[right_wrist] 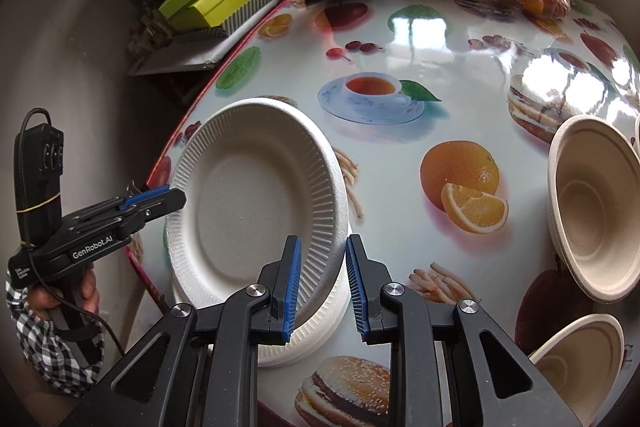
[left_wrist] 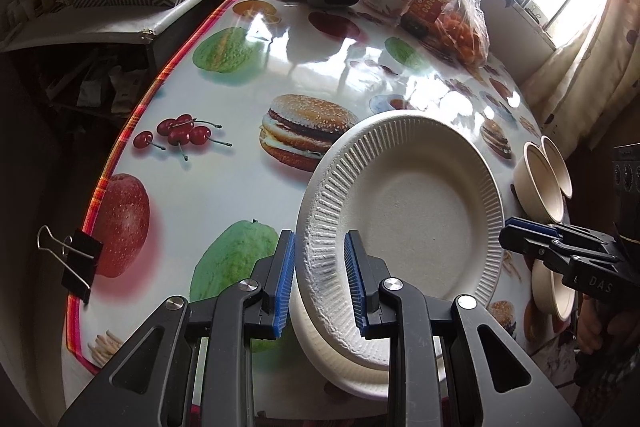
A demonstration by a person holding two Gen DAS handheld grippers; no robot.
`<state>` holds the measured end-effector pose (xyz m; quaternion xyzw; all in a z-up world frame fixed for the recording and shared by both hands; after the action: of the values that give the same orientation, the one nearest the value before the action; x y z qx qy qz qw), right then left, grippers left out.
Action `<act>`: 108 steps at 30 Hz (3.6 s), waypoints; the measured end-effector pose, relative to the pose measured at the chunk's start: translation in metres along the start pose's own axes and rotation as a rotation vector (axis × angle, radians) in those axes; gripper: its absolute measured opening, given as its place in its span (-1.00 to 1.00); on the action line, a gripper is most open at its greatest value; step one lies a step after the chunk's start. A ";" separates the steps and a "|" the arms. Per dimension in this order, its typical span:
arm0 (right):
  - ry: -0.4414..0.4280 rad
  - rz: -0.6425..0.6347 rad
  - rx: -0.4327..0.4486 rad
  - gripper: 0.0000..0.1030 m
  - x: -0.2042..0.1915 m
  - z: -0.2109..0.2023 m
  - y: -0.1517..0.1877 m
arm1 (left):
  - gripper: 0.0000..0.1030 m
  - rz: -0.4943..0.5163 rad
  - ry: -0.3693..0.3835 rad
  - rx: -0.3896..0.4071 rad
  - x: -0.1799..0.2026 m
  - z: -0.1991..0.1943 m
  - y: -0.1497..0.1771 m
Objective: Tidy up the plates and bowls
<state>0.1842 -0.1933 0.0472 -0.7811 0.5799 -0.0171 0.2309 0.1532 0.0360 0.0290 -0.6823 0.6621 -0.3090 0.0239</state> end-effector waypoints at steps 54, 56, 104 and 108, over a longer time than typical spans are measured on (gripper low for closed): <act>0.039 0.019 -0.016 -0.25 -0.003 0.011 0.029 | -0.44 0.005 -0.020 -0.049 -0.006 0.013 0.027; 0.045 0.024 -0.013 -0.24 -0.001 0.010 0.030 | -0.37 0.013 -0.030 -0.038 -0.006 0.011 0.027; 0.295 0.115 0.352 0.33 0.037 -0.089 0.056 | -0.13 0.358 -0.044 0.113 0.136 0.005 0.003; 0.324 0.166 0.367 0.33 0.057 -0.099 0.063 | -0.12 0.390 -0.019 0.113 0.160 0.012 0.000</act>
<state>0.1174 -0.2932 0.0978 -0.6629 0.6587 -0.2281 0.2732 0.1479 -0.1153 0.0812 -0.5415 0.7632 -0.3288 0.1275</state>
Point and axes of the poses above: each gripper's, at about its wrist camera, not at the fingertips, and z roughly the way its jaws point, x to its right, y to its underside, the point moved 1 cm from there along z, roughly the way its jaws point, and after that the axes turned 7 degrees about y, right-handed, at the moved point
